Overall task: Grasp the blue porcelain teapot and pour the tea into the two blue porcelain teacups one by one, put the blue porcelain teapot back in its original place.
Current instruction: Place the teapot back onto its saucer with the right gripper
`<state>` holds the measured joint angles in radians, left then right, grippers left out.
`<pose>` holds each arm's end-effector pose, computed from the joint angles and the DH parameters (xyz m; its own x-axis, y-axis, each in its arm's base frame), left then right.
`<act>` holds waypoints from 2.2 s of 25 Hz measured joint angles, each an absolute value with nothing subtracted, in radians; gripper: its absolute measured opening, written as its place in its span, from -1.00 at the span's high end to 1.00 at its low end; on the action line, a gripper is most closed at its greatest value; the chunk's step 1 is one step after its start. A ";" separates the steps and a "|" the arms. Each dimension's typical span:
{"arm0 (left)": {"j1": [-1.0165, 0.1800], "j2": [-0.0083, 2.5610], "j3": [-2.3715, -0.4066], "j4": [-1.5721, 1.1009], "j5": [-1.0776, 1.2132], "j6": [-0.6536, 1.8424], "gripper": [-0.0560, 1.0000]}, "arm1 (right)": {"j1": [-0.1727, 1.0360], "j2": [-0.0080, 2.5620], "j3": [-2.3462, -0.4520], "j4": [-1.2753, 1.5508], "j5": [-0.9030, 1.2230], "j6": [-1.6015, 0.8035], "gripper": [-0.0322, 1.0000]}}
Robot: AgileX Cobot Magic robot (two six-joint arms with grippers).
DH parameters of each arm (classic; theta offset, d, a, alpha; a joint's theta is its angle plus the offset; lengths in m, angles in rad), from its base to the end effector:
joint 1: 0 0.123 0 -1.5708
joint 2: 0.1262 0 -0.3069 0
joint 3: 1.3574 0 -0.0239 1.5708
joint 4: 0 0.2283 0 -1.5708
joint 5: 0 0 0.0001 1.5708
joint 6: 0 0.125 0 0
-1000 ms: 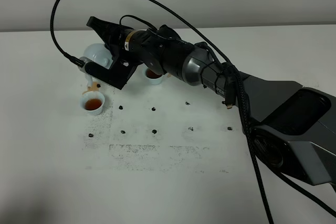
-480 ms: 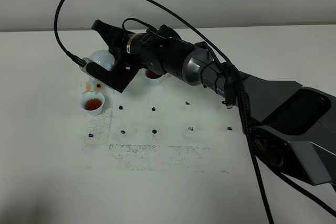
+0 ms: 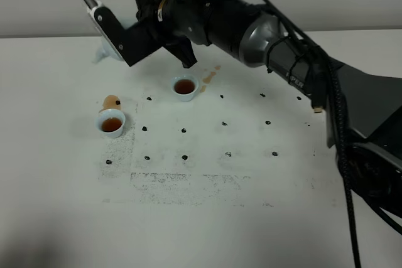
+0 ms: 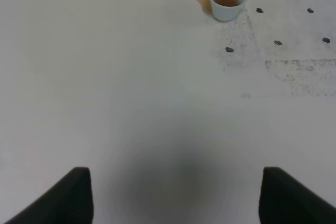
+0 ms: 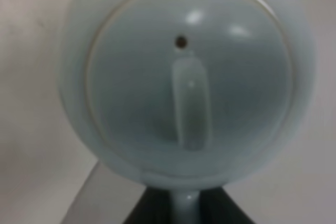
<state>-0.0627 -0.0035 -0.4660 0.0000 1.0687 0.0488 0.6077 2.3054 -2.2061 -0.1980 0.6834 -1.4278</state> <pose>-0.0144 0.0009 0.2402 -0.4853 0.0793 -0.8707 0.0864 0.9953 0.0425 0.4663 0.3054 0.2656 0.4935 -0.8653 0.0874 -0.5144 -0.3715 -0.7729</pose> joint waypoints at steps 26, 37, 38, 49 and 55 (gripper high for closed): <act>-0.063 -0.003 -0.466 0.000 1.069 0.050 -0.36 | 0.575 2.090 -1.683 0.154 0.927 -0.330 0.77; -0.063 -0.003 -0.466 0.000 1.069 0.050 -0.36 | 0.636 2.094 -1.537 0.222 0.672 -0.330 0.77; -0.063 -0.003 -0.466 0.000 1.069 0.050 -0.36 | 0.638 2.101 -1.537 0.229 0.657 -0.330 0.77; -0.063 -0.003 -0.466 0.000 1.069 0.050 -0.36 | 0.654 2.162 -1.534 0.245 0.614 -0.331 0.77; -0.063 -0.003 -0.466 0.000 1.069 0.050 -0.36 | 0.656 2.162 -1.534 0.252 0.610 -0.331 0.77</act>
<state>-0.0627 -0.0035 -0.4660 0.0000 1.0687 0.0497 0.6558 2.1623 -1.5336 0.2518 0.6101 -0.3312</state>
